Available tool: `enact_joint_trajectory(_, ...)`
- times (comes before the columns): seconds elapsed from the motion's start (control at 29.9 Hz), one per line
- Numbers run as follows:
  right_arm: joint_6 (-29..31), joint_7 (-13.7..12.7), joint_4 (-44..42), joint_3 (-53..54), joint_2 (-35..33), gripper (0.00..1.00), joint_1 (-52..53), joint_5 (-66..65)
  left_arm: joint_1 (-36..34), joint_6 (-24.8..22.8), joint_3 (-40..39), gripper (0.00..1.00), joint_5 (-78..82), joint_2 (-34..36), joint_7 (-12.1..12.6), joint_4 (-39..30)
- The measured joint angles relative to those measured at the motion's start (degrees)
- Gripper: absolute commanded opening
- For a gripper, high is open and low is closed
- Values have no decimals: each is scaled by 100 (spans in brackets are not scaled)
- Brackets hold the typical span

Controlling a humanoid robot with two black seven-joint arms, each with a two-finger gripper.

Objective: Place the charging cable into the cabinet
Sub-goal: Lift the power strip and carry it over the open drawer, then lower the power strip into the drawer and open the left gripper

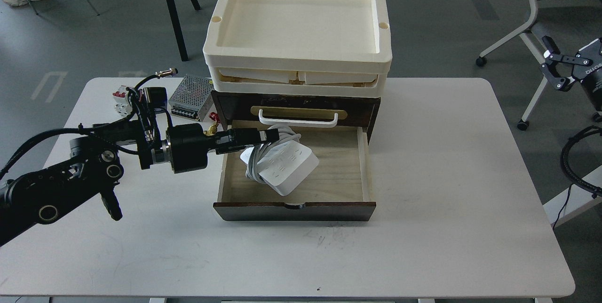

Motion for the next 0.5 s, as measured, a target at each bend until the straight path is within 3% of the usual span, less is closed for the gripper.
enact_joint_trajectory(0.37,0,0,3,2,-1,100,-6,2,74,0,69,0,3,-927,-1,1462)
enact_joint_trajectory(0.5,0,2,5,2,-1,100,-6,2,147,0,69,0,-7,-1107,-2,1679)
